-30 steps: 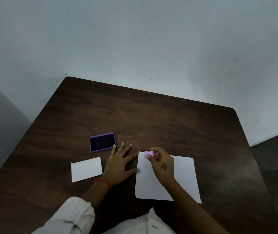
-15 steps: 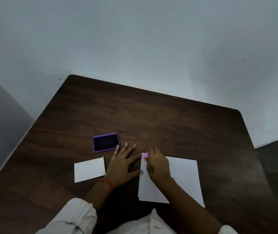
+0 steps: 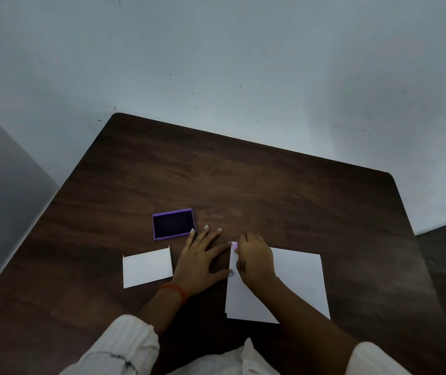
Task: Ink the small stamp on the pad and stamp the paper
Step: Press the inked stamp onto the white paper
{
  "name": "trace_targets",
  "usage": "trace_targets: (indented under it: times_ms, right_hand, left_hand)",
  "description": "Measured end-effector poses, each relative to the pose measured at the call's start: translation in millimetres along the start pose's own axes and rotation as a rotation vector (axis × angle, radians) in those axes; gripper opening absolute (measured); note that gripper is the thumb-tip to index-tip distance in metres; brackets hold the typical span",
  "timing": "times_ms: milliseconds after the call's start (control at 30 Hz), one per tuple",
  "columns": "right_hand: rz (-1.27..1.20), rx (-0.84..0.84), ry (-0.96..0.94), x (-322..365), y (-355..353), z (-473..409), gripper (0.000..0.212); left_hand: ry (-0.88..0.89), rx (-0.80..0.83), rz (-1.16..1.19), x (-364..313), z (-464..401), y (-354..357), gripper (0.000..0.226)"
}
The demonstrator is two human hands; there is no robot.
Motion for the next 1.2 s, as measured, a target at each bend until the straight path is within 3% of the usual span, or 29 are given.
trace_targets:
  times_ms: [433,600,767,867,967,1067,1200]
  right_hand:
    - [-0.058,-0.069,-0.021,-0.2,0.0,4.3,0.024]
    - [-0.135,-0.007,0.088,-4.5,-11.5,2.0,0.024]
    - [-0.736,-0.29,0.433,-33.4,-45.2,13.3,0.008]
    - [-1.37,-0.168,0.803,-48.3,-40.4,24.6,0.018]
    - [-1.889,-0.051,0.968,-47.7,-36.3,44.8,0.016]
    - [-2.069,-0.017,1.067,-46.6,-22.3,67.0,0.02]
    - [-2.076,0.022,1.139,-41.6,-0.9,86.1,0.016]
  left_hand:
    - [0.003,-0.012,0.02,2.2,-0.5,2.1,0.069]
    - [-0.011,0.043,-0.014,-3.3,-2.0,-3.4,0.075]
    - [-0.061,-0.002,0.069,-7.9,2.2,-18.5,0.085]
    - [-0.137,-0.116,0.207,-7.3,16.8,-31.5,0.086]
    - [-0.245,-0.194,0.273,-1.6,35.6,-36.0,0.082]
    - [-0.325,-0.22,0.239,4.3,48.8,-34.2,0.075]
    - [-0.361,-0.225,0.182,6.3,52.5,-32.9,0.066]
Point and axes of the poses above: each hand's wrist, its own z-axis away from the middle knuckle, its own y-axis out of the palm, x = y × z, the point moved 5 cm from there along -z, towards the middle knuckle, and after that the axes turned 10 degrees about -x, right-handed, at the moved point
